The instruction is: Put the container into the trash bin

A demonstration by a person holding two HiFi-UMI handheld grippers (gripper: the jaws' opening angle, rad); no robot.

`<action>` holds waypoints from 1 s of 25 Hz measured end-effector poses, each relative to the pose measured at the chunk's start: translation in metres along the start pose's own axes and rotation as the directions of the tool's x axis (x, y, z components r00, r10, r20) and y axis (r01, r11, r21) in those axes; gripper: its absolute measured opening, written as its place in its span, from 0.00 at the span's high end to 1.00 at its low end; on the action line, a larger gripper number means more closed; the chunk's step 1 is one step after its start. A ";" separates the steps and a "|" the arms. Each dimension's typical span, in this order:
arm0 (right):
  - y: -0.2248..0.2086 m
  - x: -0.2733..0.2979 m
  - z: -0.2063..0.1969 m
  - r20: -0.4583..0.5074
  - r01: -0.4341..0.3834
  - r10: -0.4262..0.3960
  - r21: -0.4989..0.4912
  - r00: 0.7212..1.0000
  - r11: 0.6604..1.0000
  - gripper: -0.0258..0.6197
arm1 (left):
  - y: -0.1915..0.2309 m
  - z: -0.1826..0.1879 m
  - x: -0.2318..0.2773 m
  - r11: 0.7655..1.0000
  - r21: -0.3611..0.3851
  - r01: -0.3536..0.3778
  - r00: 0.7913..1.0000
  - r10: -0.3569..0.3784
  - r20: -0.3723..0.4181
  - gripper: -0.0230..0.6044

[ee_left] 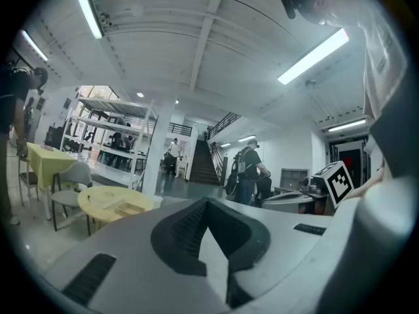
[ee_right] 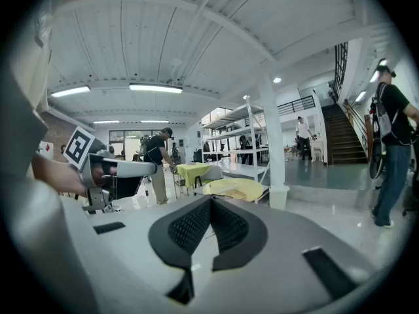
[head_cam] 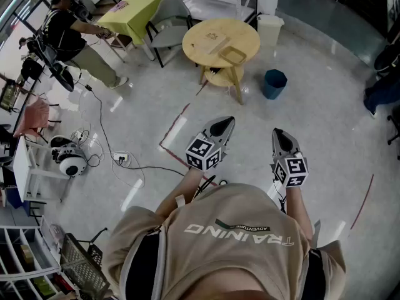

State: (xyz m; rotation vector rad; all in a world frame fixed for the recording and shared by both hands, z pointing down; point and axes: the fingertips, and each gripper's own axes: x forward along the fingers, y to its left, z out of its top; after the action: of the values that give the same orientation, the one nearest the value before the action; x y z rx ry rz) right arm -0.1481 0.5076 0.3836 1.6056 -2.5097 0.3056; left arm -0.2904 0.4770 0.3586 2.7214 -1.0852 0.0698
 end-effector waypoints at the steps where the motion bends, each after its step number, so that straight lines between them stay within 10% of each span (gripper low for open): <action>1: -0.001 0.002 -0.003 -0.002 0.000 0.000 -0.001 1.000 1.000 0.97 | 0.003 -0.003 0.000 1.000 -0.001 -0.003 1.000 0.003 0.001 0.96; 25: 0.042 0.035 -0.043 -0.077 0.087 -0.091 -0.055 0.993 0.995 0.97 | 0.058 -0.057 -0.024 0.994 -0.043 0.105 0.994 -0.106 -0.023 0.96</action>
State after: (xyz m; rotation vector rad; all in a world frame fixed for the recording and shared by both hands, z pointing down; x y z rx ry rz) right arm -0.2004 0.5045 0.4298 1.6460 -2.3599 0.2852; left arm -0.3460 0.4645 0.4218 2.7275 -0.9234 0.0645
